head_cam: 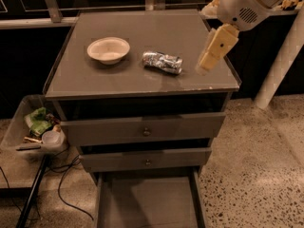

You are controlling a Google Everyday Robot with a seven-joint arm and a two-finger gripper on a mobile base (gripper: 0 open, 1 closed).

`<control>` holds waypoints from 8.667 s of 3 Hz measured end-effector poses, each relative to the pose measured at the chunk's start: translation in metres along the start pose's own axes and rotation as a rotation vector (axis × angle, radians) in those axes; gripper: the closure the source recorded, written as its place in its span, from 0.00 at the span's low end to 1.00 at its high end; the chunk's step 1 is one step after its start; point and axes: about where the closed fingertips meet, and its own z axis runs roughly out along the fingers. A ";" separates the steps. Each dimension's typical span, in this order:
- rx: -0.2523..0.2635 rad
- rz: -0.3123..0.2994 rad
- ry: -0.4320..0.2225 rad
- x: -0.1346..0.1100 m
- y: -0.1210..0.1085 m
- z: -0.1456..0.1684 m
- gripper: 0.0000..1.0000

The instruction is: Place redbull can into bottom drawer

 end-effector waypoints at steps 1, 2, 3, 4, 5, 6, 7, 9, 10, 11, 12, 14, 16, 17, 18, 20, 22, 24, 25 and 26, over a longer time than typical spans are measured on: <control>0.006 0.028 -0.040 -0.004 -0.008 0.020 0.00; 0.027 0.080 -0.077 -0.004 -0.020 0.049 0.00; 0.037 0.108 -0.094 -0.004 -0.033 0.073 0.00; 0.032 0.104 -0.075 -0.005 -0.044 0.100 0.00; 0.020 0.085 -0.057 -0.004 -0.060 0.130 0.00; -0.015 0.097 -0.051 0.000 -0.073 0.157 0.00; -0.039 0.115 -0.049 0.005 -0.080 0.175 0.00; -0.070 0.141 -0.033 0.012 -0.084 0.200 0.00; -0.096 0.159 -0.026 0.017 -0.085 0.209 0.00; -0.097 0.159 -0.025 0.017 -0.085 0.209 0.18; -0.097 0.159 -0.025 0.017 -0.085 0.209 0.41; -0.097 0.159 -0.025 0.017 -0.085 0.209 0.88; -0.108 0.146 -0.037 0.020 -0.080 0.207 1.00; -0.106 0.117 -0.075 0.027 -0.060 0.188 1.00; -0.106 0.095 -0.125 0.042 -0.022 0.165 1.00; -0.060 0.082 -0.186 0.081 0.061 0.115 1.00; -0.101 0.127 -0.196 0.113 0.140 0.128 1.00; -0.157 0.143 -0.179 0.117 0.149 0.160 1.00; -0.242 0.162 -0.160 0.129 0.172 0.217 1.00; -0.282 0.179 -0.154 0.148 0.192 0.263 1.00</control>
Offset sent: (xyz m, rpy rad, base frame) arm 0.0668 0.0299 -0.0537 0.1672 -0.0190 -0.1209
